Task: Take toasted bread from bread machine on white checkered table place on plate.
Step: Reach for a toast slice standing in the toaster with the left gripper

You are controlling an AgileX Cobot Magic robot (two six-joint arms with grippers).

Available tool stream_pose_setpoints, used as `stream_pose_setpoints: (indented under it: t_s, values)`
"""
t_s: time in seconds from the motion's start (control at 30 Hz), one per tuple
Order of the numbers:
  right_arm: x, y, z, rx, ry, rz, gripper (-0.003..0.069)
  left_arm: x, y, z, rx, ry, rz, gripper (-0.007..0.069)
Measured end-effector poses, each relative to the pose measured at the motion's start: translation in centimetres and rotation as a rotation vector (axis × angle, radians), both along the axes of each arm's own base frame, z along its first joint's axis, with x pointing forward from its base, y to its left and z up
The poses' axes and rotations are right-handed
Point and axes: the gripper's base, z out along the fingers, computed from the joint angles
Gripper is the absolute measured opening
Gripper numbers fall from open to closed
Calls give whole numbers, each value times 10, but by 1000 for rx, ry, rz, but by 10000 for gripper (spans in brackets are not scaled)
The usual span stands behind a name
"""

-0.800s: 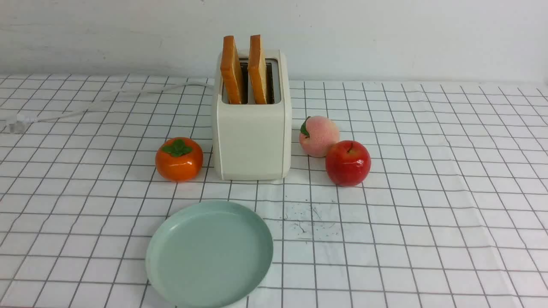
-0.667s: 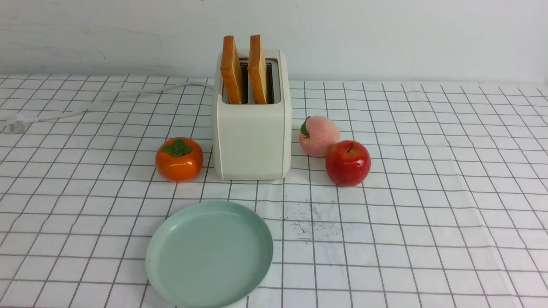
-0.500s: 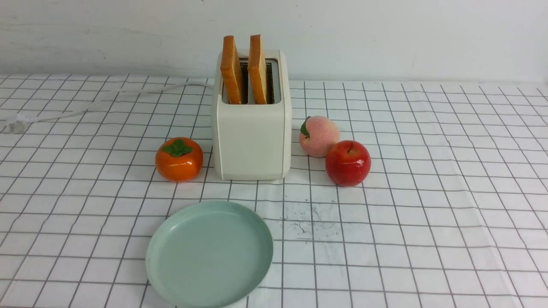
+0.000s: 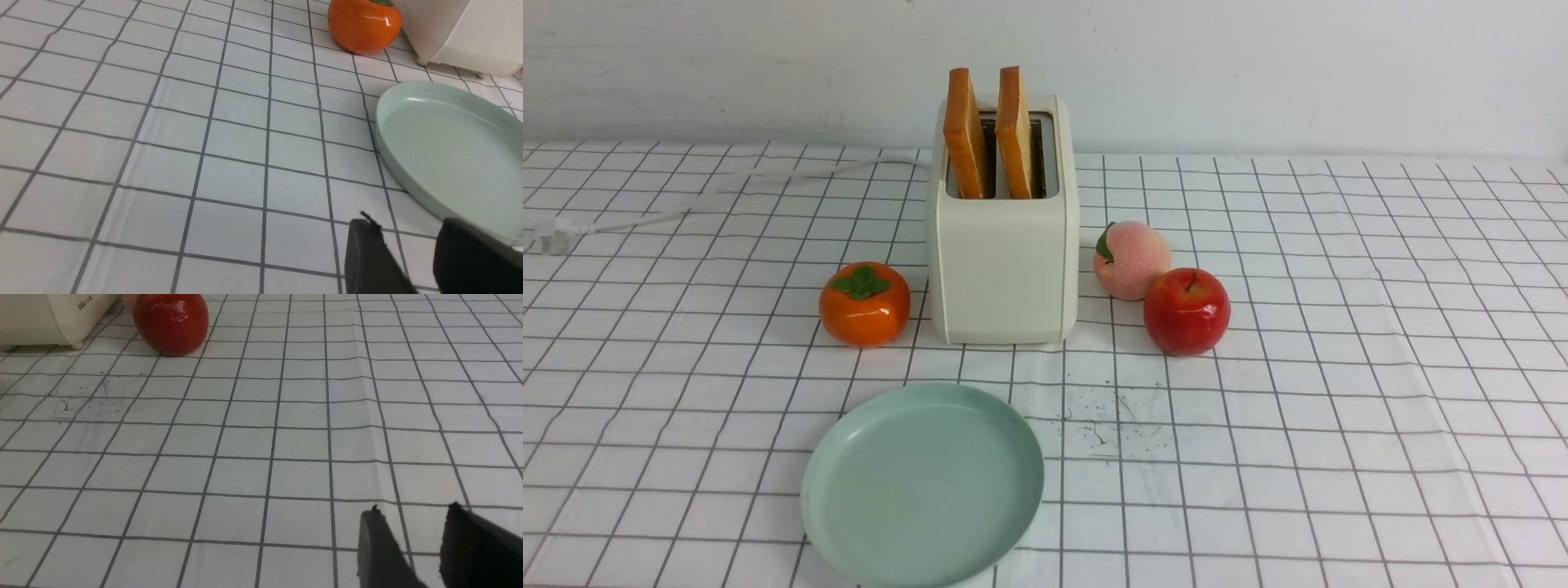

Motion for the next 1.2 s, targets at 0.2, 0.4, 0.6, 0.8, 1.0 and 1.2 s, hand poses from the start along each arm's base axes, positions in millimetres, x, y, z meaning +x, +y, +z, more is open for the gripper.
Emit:
stream_pose_setpoints:
  t_s: [0.2,0.4,0.6,0.8,1.0,1.2]
  values:
    - [0,0,0,0,0,0,240,0,0,0,0,0,0,237]
    - [0,0,0,0,0,0,240,2,-2,7,-134,-65,11,237]
    - [0,0,0,0,0,0,240,4,-3,26,-487,-232,55,237]
    - [0,0,0,0,0,0,240,3,1,41,-726,-328,90,236]
    - [0,0,0,0,0,0,240,0,-8,99,-604,-243,-7,136]
    - [0,0,0,0,0,0,240,57,-22,164,-334,167,-67,-11]
